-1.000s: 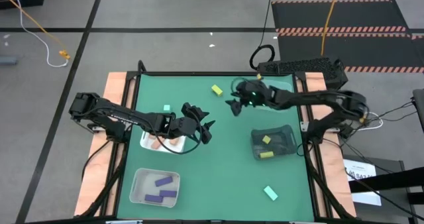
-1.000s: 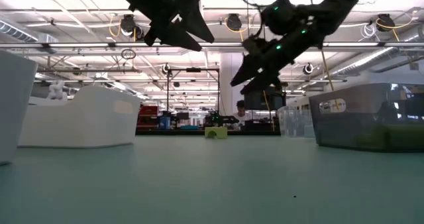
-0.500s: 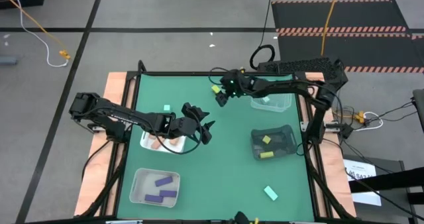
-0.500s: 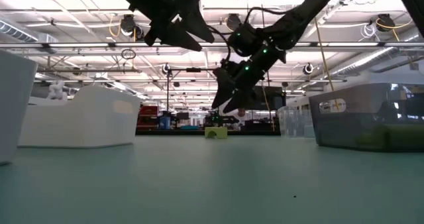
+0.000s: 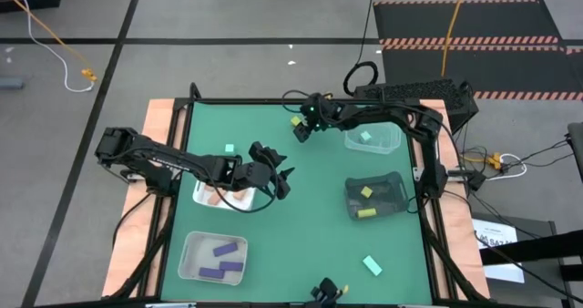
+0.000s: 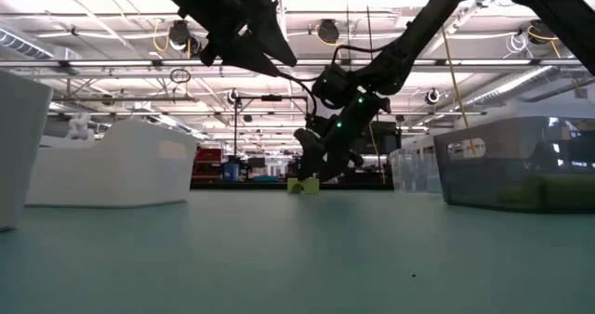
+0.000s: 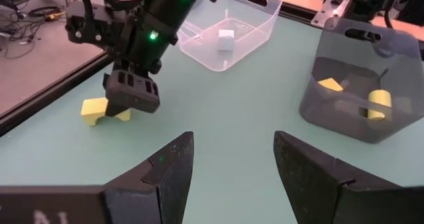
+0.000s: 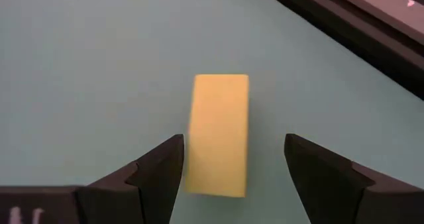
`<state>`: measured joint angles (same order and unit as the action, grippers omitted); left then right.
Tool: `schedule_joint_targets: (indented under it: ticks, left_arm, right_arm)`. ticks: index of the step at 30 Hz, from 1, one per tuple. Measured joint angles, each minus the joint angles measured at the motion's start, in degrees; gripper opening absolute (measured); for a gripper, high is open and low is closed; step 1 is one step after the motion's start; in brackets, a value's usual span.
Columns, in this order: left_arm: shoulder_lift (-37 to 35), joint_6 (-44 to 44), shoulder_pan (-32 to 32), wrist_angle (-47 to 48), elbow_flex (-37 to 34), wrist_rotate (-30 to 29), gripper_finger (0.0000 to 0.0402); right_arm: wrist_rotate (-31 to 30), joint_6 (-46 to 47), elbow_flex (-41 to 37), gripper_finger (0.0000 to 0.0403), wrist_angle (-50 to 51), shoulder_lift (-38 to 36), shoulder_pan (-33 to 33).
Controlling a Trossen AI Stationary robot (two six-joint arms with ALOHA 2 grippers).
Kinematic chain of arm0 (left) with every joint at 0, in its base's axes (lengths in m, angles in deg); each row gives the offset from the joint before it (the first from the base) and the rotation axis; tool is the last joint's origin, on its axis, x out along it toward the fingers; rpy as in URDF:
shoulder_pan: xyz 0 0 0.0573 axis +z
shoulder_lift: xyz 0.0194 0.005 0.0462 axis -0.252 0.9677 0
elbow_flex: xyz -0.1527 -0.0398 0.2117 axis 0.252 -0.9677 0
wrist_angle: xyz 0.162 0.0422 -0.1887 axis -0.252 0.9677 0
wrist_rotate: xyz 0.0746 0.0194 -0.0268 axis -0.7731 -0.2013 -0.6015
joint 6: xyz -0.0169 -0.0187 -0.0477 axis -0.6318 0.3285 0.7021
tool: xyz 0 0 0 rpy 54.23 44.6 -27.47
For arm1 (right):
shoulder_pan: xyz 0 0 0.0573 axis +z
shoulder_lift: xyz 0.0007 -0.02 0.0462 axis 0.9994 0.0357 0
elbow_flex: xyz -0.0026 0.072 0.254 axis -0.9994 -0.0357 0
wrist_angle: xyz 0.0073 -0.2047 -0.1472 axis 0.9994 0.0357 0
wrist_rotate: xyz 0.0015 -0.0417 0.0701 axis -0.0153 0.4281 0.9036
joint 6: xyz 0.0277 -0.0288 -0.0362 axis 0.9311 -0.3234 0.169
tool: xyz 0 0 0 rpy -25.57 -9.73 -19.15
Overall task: Sort & place blocks by color
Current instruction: Put the green block into the black bin
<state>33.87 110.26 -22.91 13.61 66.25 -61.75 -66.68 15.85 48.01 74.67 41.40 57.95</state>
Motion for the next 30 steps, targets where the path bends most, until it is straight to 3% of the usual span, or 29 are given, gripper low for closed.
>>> schedule_joint_targets:
  ticks: [9,12,17,23,30]
  left_arm:
    - [0.0,0.0,0.0,0.1,0.0,0.0,0.0209]
    - [0.0,0.1,0.0,0.2,0.0,0.0,0.0209]
    - [0.0,0.8,0.0,0.2,0.0,0.0,0.0209]
    - [0.0,1.1,0.0,0.3,0.0,0.0,0.0209]
    - [0.0,2.1,0.0,0.3,0.0,0.0,0.0209]
  right_arm:
    - [0.0,-3.0,0.0,0.024,-1.9,1.6,-0.4]
    - [0.0,-2.6,0.0,0.0205,-1.8,1.6,-0.4]
    - [0.1,-1.3,0.1,0.0111,-1.8,1.5,-0.4]
    - [0.2,-2.9,0.0,0.0111,-0.1,-1.1,0.4]
    - [0.0,-6.2,-0.8,0.0111,2.4,-11.3,3.9]
